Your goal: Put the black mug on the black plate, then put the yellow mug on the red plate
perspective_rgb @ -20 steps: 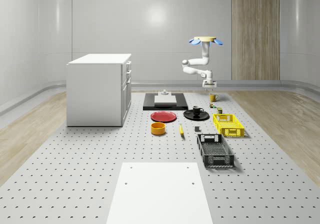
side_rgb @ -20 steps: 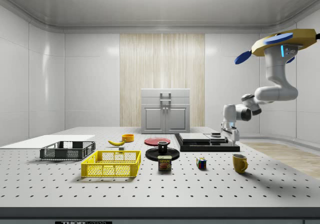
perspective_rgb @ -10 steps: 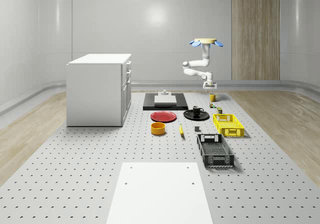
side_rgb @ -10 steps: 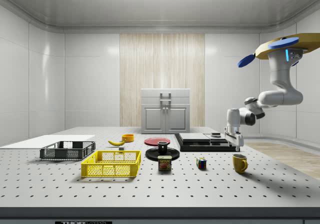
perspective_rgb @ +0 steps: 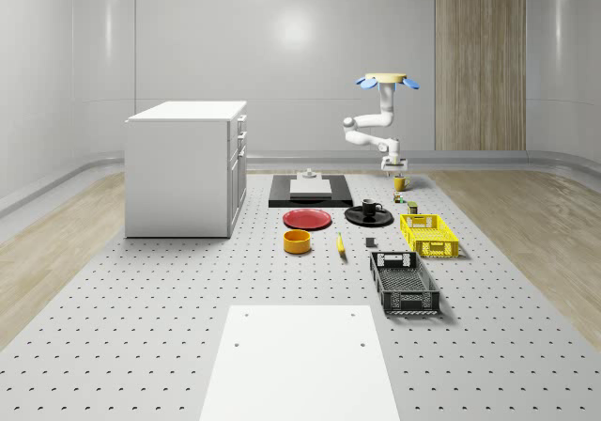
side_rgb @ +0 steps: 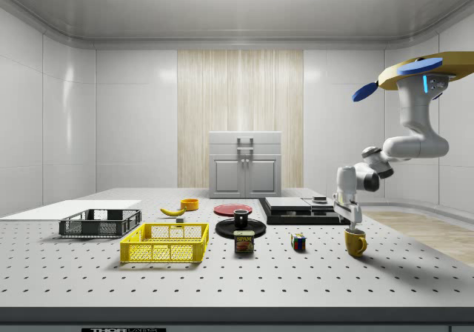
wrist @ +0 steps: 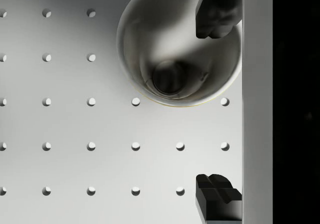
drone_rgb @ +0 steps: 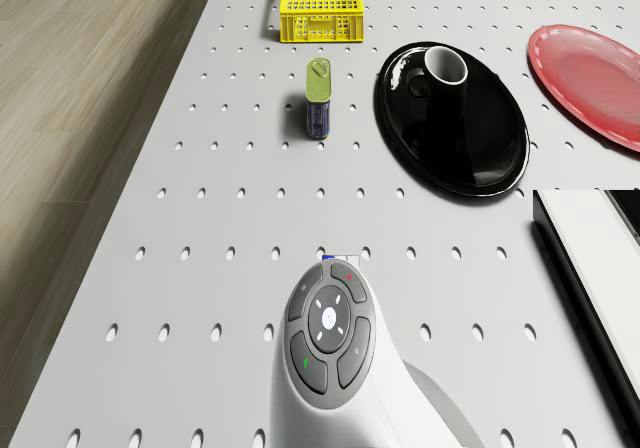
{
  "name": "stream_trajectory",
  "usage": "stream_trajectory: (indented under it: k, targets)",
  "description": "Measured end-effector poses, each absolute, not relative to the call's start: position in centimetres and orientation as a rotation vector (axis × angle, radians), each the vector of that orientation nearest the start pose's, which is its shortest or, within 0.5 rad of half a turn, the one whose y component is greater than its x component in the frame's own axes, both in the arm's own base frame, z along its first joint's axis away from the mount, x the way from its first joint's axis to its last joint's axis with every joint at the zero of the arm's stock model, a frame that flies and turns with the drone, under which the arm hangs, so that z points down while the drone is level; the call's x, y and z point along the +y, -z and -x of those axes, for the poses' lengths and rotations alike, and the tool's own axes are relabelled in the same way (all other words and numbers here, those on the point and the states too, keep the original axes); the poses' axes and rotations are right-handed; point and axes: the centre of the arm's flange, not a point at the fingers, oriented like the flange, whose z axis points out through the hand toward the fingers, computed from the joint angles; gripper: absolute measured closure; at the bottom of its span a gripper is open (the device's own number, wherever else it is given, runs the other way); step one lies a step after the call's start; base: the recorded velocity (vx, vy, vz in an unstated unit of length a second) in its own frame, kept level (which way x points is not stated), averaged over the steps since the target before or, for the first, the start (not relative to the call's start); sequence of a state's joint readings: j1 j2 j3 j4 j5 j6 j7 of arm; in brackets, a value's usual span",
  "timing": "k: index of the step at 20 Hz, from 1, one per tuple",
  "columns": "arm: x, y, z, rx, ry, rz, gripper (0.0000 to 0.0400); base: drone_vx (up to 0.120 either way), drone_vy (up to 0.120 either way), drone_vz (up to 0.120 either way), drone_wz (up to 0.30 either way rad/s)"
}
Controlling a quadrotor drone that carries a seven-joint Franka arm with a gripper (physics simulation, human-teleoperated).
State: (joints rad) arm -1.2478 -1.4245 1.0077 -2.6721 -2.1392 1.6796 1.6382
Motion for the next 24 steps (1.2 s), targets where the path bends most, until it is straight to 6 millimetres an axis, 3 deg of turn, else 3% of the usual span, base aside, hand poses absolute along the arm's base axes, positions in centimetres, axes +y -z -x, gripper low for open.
stream_trajectory:
  k: [24]
  targets:
    - [0.6, -65.0, -32.3, -0.002, -0.786, 0.0, 0.0, 0.0, 0.0, 0.0, 0.0]
